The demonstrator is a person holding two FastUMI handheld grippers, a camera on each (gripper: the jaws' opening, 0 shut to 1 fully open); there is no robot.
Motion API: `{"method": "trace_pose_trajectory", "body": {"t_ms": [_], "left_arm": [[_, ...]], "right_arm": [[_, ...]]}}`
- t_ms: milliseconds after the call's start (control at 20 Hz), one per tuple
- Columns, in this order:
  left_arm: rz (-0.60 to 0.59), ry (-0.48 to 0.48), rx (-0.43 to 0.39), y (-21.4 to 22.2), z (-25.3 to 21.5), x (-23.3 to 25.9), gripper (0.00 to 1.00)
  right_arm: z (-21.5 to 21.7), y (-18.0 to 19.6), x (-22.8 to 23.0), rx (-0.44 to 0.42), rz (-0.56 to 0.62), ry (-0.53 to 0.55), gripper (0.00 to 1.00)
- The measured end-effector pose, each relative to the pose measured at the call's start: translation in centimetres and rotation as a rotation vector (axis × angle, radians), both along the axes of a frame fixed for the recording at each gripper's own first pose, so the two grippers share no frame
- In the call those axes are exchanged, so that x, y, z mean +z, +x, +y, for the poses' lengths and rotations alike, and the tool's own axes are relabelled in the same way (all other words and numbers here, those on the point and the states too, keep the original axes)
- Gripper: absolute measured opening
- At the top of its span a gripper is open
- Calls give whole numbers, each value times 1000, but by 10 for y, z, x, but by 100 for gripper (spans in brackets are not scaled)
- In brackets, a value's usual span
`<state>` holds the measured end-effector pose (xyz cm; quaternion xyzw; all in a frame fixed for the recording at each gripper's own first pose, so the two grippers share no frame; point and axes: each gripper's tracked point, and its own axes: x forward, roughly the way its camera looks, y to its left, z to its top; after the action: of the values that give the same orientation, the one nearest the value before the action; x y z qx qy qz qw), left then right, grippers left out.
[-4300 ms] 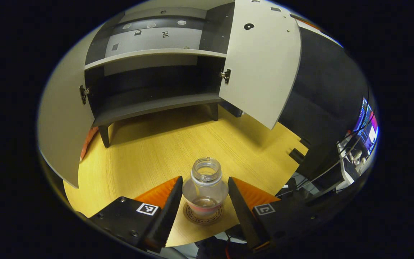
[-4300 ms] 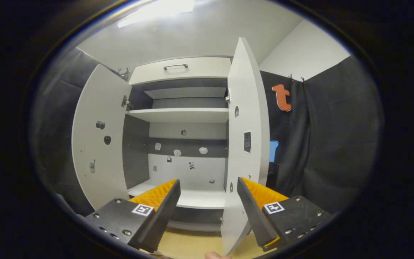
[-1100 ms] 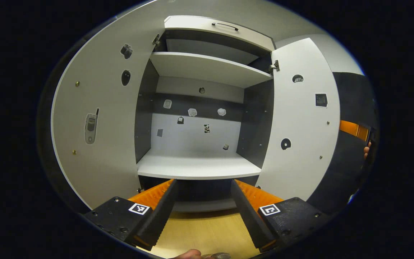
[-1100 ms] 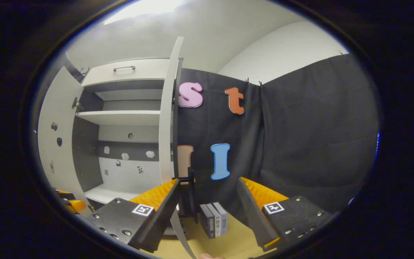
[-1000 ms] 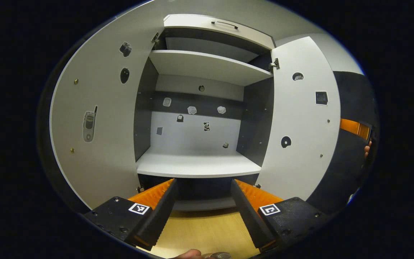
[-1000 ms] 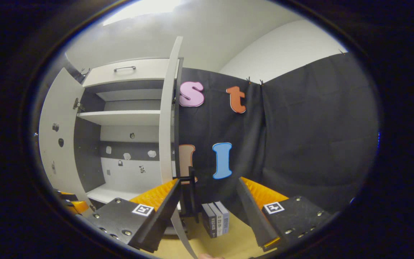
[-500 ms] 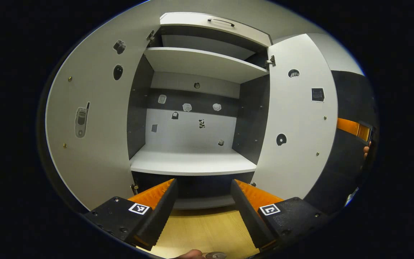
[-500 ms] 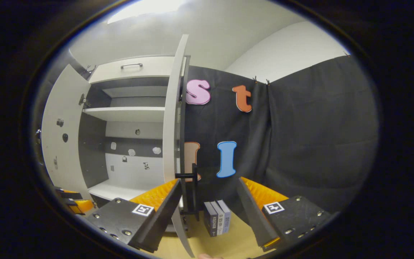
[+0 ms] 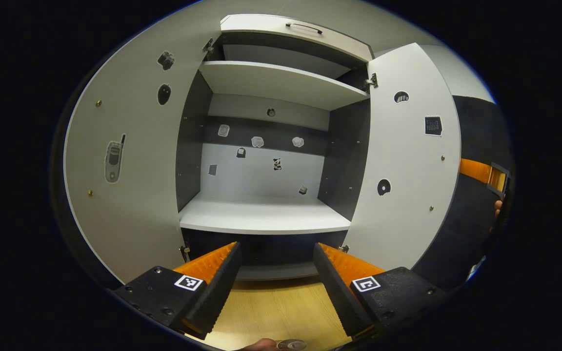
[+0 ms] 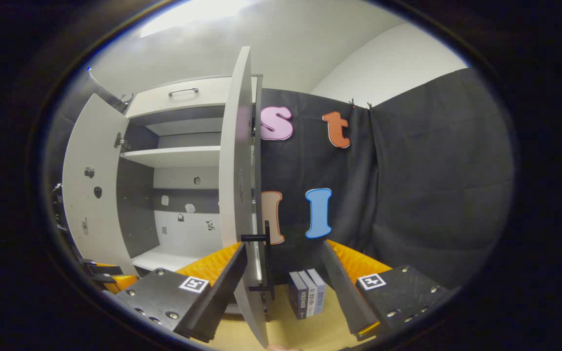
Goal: Grasp the bottle in the cabinet with the left hand and place it on the coaster, then close the right door with the right hand and the left door with the left hand.
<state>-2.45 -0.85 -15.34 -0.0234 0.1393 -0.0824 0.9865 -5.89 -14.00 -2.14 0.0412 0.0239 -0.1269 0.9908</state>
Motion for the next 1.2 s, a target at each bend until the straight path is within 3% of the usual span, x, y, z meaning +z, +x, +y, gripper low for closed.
{"method": "trace_pose_trajectory", "body": {"t_ms": [600,650,700,750,850,900,950,1000,1050,1100,1200], "left_arm": [[25,-9,33,-11,5,-10,95],[27,-10,35,-12,5,-10,95],[29,-11,38,-12,6,-11,95],[31,-9,39,-11,7,-12,95],[25,-3,53,-8,16,-10,95],[15,-5,62,-8,19,-8,95],[14,-11,66,-9,21,-7,95],[24,-14,61,-12,21,-10,95],[33,-8,60,-13,22,-12,95],[39,1,67,-13,25,-14,95],[43,1,77,-13,27,-15,96]], "right_arm": [[21,-2,-10,62,35,-13,95],[29,-1,-10,99,32,-1,95],[63,8,-17,241,42,76,95],[93,5,-23,315,79,149,94],[74,31,-35,168,90,-31,97],[61,26,-42,144,120,-96,100],[62,20,-42,160,114,-101,99],[70,14,-36,187,108,-56,94],[73,11,-32,205,100,-4,99],[73,10,-32,217,99,31,94],[76,10,-33,223,104,33,99]]}}
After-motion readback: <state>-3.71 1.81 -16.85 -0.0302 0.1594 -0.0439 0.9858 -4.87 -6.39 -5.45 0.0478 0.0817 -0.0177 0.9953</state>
